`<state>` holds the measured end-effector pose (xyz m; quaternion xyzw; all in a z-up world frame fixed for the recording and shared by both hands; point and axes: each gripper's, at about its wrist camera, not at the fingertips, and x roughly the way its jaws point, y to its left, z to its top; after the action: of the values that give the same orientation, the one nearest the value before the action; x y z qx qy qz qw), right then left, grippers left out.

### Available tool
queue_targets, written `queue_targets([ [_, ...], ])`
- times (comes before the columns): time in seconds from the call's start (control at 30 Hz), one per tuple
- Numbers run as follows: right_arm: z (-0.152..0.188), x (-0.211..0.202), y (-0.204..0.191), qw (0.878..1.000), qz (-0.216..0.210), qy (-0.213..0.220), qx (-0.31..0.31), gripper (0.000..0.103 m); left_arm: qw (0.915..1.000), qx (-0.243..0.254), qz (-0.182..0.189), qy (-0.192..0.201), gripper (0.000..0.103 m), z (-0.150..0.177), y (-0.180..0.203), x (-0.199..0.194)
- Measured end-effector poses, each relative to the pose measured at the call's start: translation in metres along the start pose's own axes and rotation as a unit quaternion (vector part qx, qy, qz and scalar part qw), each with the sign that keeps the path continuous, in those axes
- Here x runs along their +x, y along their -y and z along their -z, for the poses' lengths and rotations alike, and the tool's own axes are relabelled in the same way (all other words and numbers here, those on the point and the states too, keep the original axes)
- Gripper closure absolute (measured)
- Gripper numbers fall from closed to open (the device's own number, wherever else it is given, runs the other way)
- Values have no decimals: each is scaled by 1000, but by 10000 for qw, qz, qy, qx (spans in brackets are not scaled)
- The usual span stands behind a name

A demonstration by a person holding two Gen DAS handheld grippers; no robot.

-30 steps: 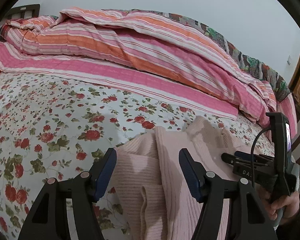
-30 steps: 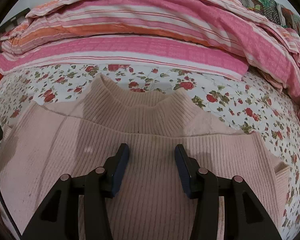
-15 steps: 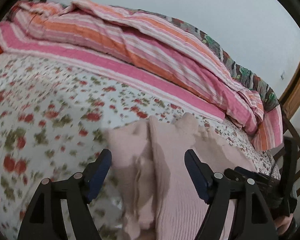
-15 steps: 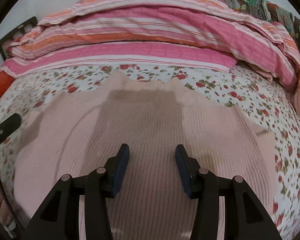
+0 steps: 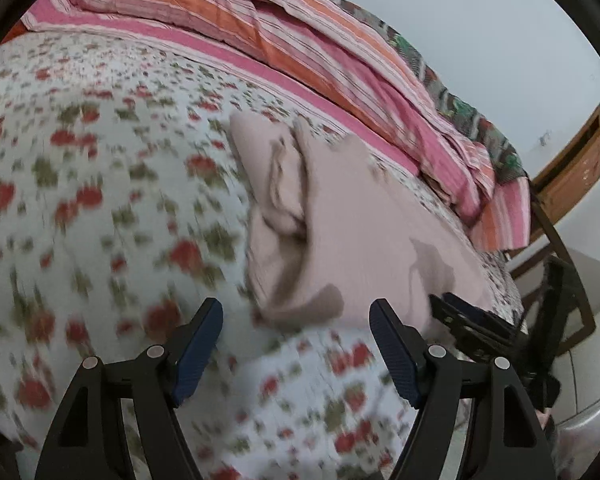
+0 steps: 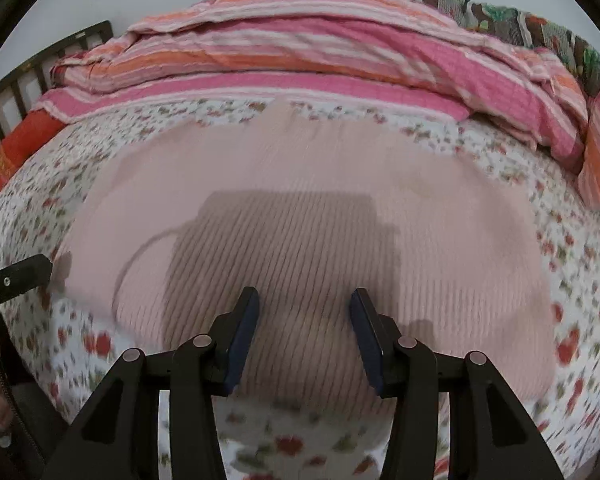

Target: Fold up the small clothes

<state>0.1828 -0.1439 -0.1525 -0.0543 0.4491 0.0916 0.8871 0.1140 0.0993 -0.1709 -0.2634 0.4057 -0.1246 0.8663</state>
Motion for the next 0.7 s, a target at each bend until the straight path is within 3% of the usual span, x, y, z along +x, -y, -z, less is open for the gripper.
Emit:
queue_targets([
  [0.17,22,-13,-3,9999,17,125,-105,56,9996,2,268,17,29,19,14,4],
  [0.3,35,-25,2,9997,-154,135,-148,56,9988,-381,308,87,29,13,12,21],
  [0.43,43,-47,32,9973,-589,292,325,56,9967,-640,367,352,29,4,8,31],
  [0.7,59,-78,99,9897,-559,604,1168,56,9861,-1270,560,909,31,-24,-3,43],
])
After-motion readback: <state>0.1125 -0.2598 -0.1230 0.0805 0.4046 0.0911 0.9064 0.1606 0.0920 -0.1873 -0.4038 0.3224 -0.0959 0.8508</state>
